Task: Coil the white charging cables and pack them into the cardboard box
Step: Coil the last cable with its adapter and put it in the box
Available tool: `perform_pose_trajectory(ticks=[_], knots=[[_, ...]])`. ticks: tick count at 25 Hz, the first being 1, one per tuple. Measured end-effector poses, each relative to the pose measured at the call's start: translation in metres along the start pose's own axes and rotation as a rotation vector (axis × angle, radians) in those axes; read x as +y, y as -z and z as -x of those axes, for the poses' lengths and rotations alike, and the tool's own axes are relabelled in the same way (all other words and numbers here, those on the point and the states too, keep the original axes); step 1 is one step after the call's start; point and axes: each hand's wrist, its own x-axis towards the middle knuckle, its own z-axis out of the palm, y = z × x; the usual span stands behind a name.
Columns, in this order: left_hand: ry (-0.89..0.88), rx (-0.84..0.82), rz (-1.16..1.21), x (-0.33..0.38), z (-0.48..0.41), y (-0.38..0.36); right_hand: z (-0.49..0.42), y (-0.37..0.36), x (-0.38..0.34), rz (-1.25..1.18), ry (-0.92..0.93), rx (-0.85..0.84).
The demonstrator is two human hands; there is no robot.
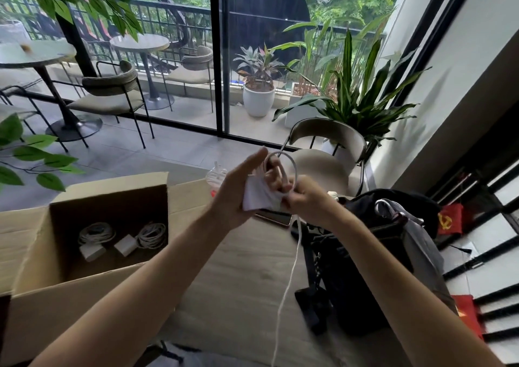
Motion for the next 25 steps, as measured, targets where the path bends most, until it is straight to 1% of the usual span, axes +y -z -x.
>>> perform_pose_trajectory(ticks=[1, 2, 4, 5, 6, 7, 8, 9, 10, 11, 12, 14, 15, 16, 17, 18, 19, 20, 21, 22, 23, 24, 25], knots=[[-0.126, 0.084, -0.165, -0.001, -0.005, -0.003, 0.001, -0.008, 0.002, 0.102, -0.061, -0.063], [-0.269, 0.172, -0.431, -0.003, -0.008, -0.002, 0.003, -0.013, 0.006, 0.221, -0.126, -0.15], [-0.563, 0.322, -1.159, -0.01, -0.01, 0.011, 0.006, -0.013, 0.01, 0.432, -0.213, -0.284], [-0.682, 0.33, -1.475, -0.012, -0.008, 0.018, 0.007, -0.009, 0.008, 0.494, -0.191, -0.308], [-0.72, 0.272, -1.663, -0.014, -0.008, 0.024, 0.008, -0.004, 0.004, 0.517, -0.138, -0.306], [-0.654, 0.179, -1.714, -0.013, -0.006, 0.03, 0.008, 0.003, -0.002, 0.523, -0.083, -0.292], [-0.512, 0.073, -1.662, -0.011, -0.005, 0.034, 0.008, 0.008, -0.007, 0.535, -0.028, -0.268], [-0.303, -0.02, -1.526, -0.008, -0.005, 0.037, 0.008, 0.015, -0.011, 0.535, 0.013, -0.244], [-0.095, -0.09, -1.341, -0.006, -0.004, 0.039, 0.008, 0.02, -0.013, 0.493, 0.042, -0.224], [0.065, -0.142, -1.143, -0.005, -0.002, 0.04, 0.007, 0.025, -0.015, 0.402, 0.059, -0.208], [0.142, -0.185, -0.967, -0.006, 0.001, 0.04, 0.007, 0.027, -0.015, 0.274, 0.075, -0.182], [0.139, -0.226, -0.622, -0.007, 0.005, 0.037, 0.004, 0.026, -0.014, 0.051, 0.09, -0.053], [0.111, -0.223, -0.427, -0.006, 0.005, 0.034, 0.003, 0.023, -0.011, 0.014, 0.068, 0.023], [0.073, -0.2, -0.236, -0.005, 0.004, 0.028, 0.003, 0.018, -0.005, 0.039, 0.024, 0.076], [0.031, -0.164, -0.074, -0.001, 0.0, 0.023, 0.003, 0.01, 0.001, 0.11, -0.031, 0.091], [-0.021, -0.088, 0.0, 0.001, -0.004, 0.019, 0.005, 0.001, 0.006, 0.19, -0.087, 0.054], [-0.082, 0.013, -0.003, 0.002, -0.009, 0.017, 0.008, -0.007, 0.01, 0.265, -0.153, -0.015], [-0.147, 0.131, -0.091, 0.002, -0.011, 0.015, 0.011, -0.016, 0.011, 0.318, -0.223, -0.1], [-0.221, 0.232, -0.195, -0.002, -0.011, 0.013, 0.015, -0.021, 0.01, 0.384, -0.278, -0.175], [-0.307, 0.32, -0.362, -0.007, -0.012, 0.013, 0.017, -0.023, 0.006, 0.468, -0.277, -0.231], [-0.42, 0.381, -0.618, -0.012, -0.011, 0.013, 0.019, -0.021, -0.001, 0.565, -0.211, -0.259], [-0.527, 0.42, -0.962, -0.016, -0.011, 0.015, 0.019, -0.015, -0.008, 0.627, -0.124, -0.26], [-0.594, 0.416, -1.246, -0.016, -0.011, 0.018, 0.02, -0.007, -0.016, 0.637, -0.036, -0.239]])
